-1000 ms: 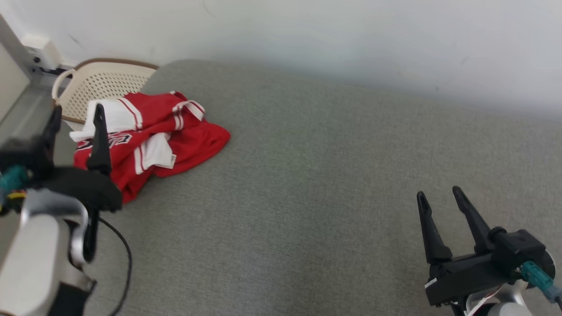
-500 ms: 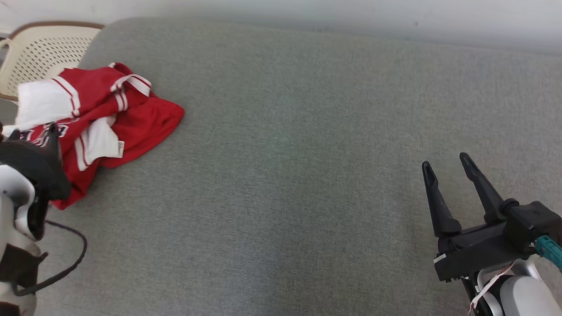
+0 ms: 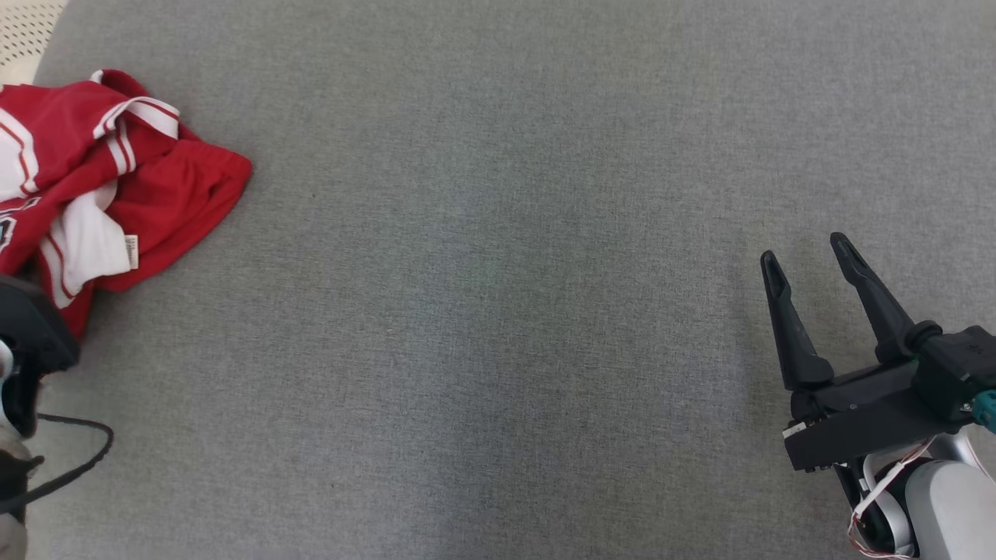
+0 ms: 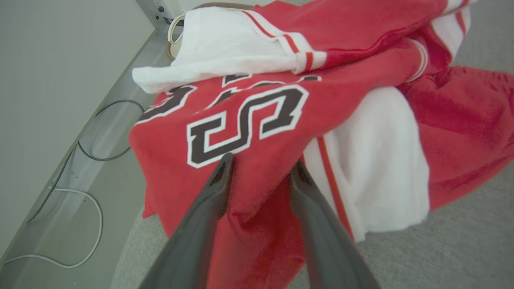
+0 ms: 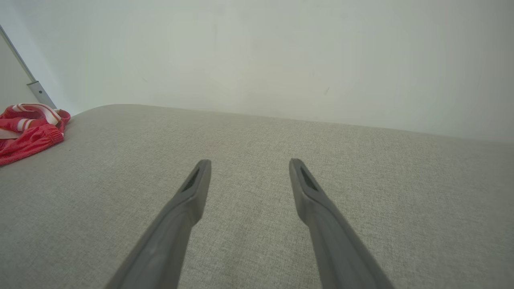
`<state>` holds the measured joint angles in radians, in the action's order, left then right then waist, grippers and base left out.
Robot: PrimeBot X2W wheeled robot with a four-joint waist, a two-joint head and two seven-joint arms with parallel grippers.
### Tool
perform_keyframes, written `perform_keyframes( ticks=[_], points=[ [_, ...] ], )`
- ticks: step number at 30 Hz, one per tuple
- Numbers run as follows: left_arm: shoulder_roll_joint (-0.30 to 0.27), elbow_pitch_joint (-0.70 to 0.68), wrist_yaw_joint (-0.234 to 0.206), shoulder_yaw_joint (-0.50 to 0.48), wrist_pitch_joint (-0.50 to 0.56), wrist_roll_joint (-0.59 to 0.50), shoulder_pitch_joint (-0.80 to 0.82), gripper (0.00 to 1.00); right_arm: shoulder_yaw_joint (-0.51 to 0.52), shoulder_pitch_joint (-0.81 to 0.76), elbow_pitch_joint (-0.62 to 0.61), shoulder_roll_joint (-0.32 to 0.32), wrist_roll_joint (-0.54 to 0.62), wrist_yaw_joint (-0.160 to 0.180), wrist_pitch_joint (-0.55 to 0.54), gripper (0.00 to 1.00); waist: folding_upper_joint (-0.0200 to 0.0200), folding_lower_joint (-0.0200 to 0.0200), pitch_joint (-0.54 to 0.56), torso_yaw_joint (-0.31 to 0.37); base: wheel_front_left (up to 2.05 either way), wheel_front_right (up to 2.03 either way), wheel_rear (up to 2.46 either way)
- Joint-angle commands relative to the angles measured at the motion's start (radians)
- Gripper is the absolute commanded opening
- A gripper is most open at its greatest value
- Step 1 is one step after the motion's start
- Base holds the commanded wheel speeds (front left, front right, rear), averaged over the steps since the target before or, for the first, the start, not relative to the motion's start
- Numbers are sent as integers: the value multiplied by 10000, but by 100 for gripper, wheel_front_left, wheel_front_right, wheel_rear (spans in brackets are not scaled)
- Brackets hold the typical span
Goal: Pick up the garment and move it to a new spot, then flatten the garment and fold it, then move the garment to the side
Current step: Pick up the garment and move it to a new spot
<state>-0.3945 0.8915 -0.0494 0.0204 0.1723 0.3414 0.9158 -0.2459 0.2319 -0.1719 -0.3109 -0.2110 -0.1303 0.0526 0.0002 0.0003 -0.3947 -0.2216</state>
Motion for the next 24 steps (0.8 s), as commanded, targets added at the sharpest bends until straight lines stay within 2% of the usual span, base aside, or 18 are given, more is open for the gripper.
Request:
perform_keyframes(
  ticks=[1,13,19,24],
  points=[
    [-137,33,-89,-31,-299,26,158,0,46,31,-20,-70,-20,-8,-29,100,-2,-3,-134,91,0,0,0],
    [-396,-697,-315,454,-1553,-631,946,0,158,-176,49,70,-3,-8,-45,100,-2,-3,278,-200,0,0,0],
    [-175,-1937,-413,746,-2011,-756,871,0,322,-326,151,241,-3,-8,9,100,-2,-3,779,-330,0,0,0],
    [201,-3440,-352,1233,-1963,-914,257,0,498,-452,189,440,61,-8,39,100,-2,-3,1182,-322,0,0,0]
  ],
)
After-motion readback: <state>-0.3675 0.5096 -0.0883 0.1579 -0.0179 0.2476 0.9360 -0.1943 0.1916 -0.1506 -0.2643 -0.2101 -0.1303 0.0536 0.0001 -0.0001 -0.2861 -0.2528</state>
